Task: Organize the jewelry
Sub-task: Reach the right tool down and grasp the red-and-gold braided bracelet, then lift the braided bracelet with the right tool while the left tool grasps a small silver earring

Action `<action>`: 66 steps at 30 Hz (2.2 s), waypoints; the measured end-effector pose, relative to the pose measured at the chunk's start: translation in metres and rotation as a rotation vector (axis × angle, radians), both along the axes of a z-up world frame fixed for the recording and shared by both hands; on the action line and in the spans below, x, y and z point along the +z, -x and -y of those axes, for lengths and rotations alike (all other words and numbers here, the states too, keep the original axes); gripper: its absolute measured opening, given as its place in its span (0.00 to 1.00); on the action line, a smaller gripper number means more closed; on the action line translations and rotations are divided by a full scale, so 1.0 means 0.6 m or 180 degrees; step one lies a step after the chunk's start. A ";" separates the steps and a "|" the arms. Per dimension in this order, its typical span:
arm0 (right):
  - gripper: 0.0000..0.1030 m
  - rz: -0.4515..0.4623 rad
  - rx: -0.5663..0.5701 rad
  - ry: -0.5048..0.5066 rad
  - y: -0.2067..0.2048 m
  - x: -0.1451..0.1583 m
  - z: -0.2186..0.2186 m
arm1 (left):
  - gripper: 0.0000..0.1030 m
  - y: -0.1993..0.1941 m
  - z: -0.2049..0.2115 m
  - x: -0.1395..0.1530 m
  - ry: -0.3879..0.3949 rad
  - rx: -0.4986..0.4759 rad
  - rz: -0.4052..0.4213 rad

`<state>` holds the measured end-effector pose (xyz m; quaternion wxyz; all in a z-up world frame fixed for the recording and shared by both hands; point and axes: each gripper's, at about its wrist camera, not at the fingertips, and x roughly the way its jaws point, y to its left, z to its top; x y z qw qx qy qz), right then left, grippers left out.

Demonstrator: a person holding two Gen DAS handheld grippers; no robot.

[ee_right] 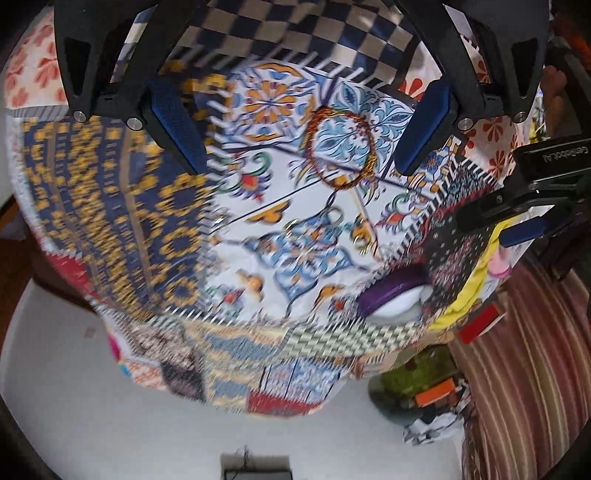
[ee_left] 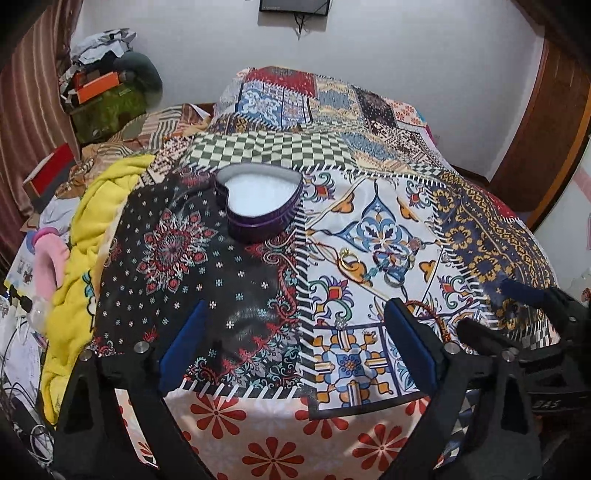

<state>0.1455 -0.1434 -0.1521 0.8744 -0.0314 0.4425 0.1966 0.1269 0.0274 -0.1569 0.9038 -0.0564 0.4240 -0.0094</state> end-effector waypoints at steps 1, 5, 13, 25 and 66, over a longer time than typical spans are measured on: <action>0.94 -0.0076 0.0028 -0.0027 -0.003 -0.009 -0.004 | 0.92 -0.001 -0.001 -0.003 0.0008 -0.0008 -0.0018; 0.87 -0.0286 0.0072 -0.0082 -0.015 -0.036 -0.016 | 0.89 -0.009 -0.003 -0.015 0.0011 -0.0059 -0.0084; 0.66 -0.0309 0.0165 0.0105 -0.014 -0.066 -0.040 | 0.88 -0.016 -0.005 -0.032 0.0062 -0.0075 -0.0176; 0.12 -0.0372 0.0041 -0.0114 -0.026 -0.059 -0.014 | 0.74 -0.008 0.008 -0.043 0.0162 -0.0283 -0.0347; 0.10 0.0088 -0.0177 -0.0283 -0.038 0.030 0.021 | 0.08 -0.032 0.033 -0.019 0.0127 -0.0379 -0.0054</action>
